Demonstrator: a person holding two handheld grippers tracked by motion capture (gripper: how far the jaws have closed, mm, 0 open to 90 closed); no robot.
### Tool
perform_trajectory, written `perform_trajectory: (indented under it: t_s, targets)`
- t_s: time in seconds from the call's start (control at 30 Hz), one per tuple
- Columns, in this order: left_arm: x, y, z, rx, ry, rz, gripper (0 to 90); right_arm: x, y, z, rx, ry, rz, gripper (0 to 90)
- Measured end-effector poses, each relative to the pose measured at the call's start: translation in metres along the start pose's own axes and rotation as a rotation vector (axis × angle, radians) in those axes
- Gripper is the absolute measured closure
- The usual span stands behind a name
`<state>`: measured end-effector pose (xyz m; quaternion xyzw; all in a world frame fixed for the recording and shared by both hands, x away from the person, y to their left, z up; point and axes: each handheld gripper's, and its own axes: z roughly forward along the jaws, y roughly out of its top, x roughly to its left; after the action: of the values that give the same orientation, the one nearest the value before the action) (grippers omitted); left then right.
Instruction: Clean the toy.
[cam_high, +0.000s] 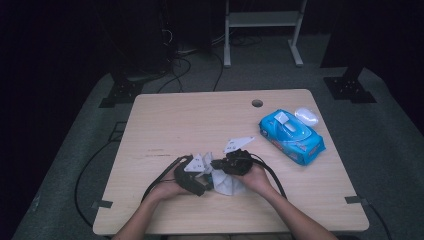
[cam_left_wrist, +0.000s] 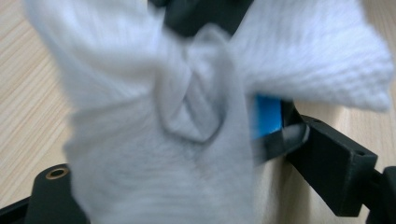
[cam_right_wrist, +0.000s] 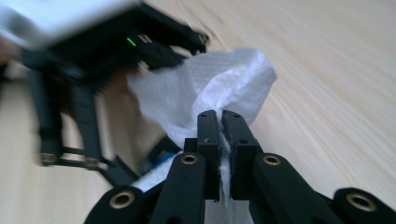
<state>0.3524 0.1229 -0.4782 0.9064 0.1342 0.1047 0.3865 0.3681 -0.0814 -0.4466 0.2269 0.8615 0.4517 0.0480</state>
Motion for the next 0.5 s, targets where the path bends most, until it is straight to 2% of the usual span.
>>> perform_trajectory:
  t_s: [0.07, 0.1, 0.13, 0.3, 0.33, 0.5]
  targets:
    - [0.000, 0.001, 0.001, -0.002, 0.001, 0.006, 18.3, -0.002, -0.001, 0.003, -0.009, 0.026, 0.037, 85.4]
    - [0.000, 0.002, 0.001, -0.002, 0.000, 0.012, 22.2, -0.001, -0.001, 0.005, -0.008, 0.023, 0.036, 85.4]
    - [0.001, 0.002, 0.001, -0.001, -0.002, 0.010, 22.5, -0.001, 0.000, 0.006, -0.004, 0.022, 0.033, 85.4]
    - [0.001, 0.002, 0.000, 0.002, -0.003, 0.013, 23.0, -0.008, 0.000, 0.000, 0.004, -0.014, 0.039, 85.5]
    - [0.001, 0.002, 0.000, 0.002, -0.002, 0.013, 23.0, -0.009, -0.001, -0.004, 0.003, -0.023, 0.055, 85.6]
    - [0.001, 0.002, 0.000, -0.001, -0.003, 0.013, 23.1, -0.010, -0.003, -0.008, 0.007, -0.059, 0.046, 86.0]
